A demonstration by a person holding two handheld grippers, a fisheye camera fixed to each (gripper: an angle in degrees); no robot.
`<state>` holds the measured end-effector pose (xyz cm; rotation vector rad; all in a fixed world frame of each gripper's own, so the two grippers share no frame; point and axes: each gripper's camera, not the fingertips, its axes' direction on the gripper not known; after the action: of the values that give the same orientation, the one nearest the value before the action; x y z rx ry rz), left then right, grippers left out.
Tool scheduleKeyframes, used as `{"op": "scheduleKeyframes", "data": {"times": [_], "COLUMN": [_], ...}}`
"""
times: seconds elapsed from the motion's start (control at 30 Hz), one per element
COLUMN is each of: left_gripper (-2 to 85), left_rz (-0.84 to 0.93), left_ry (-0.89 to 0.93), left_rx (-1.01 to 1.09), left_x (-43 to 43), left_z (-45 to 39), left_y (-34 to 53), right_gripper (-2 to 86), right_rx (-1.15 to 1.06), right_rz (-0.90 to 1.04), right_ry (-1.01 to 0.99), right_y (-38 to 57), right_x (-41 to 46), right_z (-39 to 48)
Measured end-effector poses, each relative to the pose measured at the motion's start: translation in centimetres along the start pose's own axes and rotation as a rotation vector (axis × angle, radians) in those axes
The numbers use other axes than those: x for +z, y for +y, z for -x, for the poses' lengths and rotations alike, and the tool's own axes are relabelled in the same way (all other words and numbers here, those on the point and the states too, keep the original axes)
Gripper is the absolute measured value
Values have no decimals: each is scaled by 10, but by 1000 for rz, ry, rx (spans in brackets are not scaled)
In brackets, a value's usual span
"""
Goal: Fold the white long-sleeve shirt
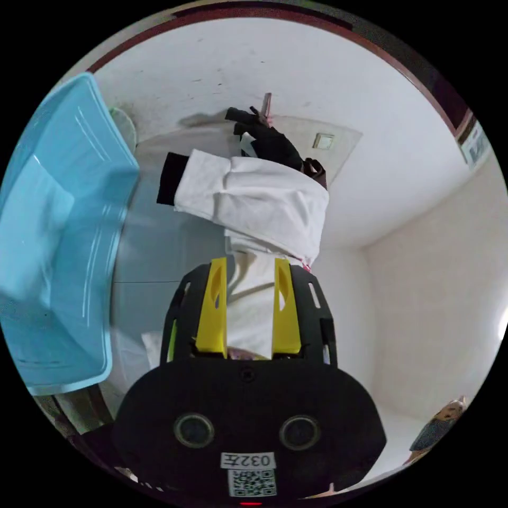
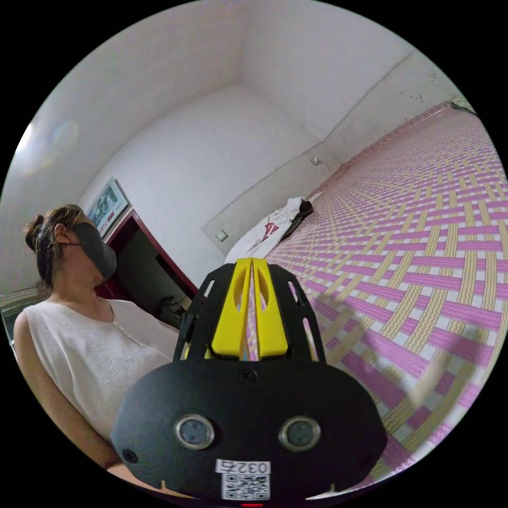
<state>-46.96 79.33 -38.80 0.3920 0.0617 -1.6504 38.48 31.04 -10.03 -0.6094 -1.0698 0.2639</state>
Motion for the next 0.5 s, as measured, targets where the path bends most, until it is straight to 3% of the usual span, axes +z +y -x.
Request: {"op": "scheduleKeyframes", "data": {"times": [0.1, 0.17, 0.43, 0.5], "left_gripper": [106, 82, 25, 20], "left_rz": [69, 65, 167, 201], "left_ry": [81, 256, 338, 285], "left_rx": [59, 95, 123, 148], "left_x": [11, 12, -20, -30], "left_z": [9, 9, -25, -41], "left_y": [1, 5, 53, 66], "right_gripper": [-10, -10, -10, -10], "right_rx": [1, -2, -11, -16], "right_rz": [-6, 3, -5, -12], "right_ry": [1, 12, -2, -17], "right_y": [-4, -7, -14, -15], "right_x": [-8, -13, -33, -39], "right_z": [-1, 0, -1, -2]}}
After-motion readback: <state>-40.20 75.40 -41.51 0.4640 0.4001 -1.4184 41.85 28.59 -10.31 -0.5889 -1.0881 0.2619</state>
